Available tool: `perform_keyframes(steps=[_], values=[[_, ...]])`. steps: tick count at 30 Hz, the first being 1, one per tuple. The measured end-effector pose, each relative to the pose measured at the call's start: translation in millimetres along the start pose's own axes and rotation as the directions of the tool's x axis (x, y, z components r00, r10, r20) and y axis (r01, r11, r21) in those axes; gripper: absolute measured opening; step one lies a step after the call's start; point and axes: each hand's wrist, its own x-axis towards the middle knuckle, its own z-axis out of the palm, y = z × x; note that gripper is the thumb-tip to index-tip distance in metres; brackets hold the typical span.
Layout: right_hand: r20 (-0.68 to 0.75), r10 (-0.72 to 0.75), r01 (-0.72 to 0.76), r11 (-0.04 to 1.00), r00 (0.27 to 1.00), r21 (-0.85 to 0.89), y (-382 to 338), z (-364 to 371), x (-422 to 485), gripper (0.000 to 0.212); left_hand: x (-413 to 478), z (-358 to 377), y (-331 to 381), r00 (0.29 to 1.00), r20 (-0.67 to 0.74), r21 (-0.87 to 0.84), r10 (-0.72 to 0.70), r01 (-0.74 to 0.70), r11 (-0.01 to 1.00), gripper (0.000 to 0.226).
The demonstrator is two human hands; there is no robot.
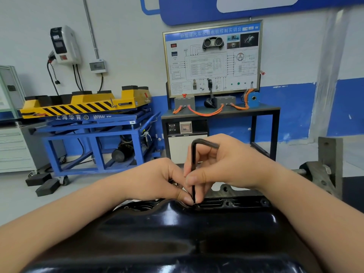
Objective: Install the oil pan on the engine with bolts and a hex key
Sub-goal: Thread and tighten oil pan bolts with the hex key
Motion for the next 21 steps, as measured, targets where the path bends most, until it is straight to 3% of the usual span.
perform_keyframes(steps=[4,7,10,12,16,19,21], values=[[-0.013,0.001,-0.001,1.0,1.0,0.003,1.1,1.3,1.1,0.008,1.7,0.3,2.5,0.999,0.036,0.044,-0.007,0.005,0.999,0.038],[0.011,0.012,-0.012,1.0,1.0,0.009,3.0,-0.2,1.3,0.006,0.2,0.2,2.6,1.0,0.019,0.068,-0.009,0.008,0.998,0.026],[0.032,-0.023,0.023,1.0,0.999,0.004,1.0,0.1,-0.1,0.025,-1.2,-0.4,2.8,1.0,-0.014,0.084,-0.013,0.014,0.996,0.027],[0.037,-0.019,0.019,1.0,0.999,0.003,2.0,0.2,-0.3,0.027,-0.8,0.2,2.0,0.999,-0.032,0.068,0.002,0.001,0.998,0.034],[0.019,0.013,-0.013,1.0,1.0,0.025,5.2,-1.2,0.8,0.009,-0.1,0.6,-3.0,0.999,-0.028,-0.013,0.032,-0.033,0.999,0.039],[0.024,0.016,-0.017,0.998,1.0,0.057,2.8,-1.5,0.3,0.018,-1.7,1.6,-4.5,0.997,-0.034,-0.063,0.066,-0.068,0.996,0.023],[0.036,0.016,-0.019,0.998,0.999,0.065,2.3,-0.8,0.1,0.021,-1.5,2.2,-3.2,0.996,-0.027,-0.075,0.081,-0.083,0.994,0.028]])
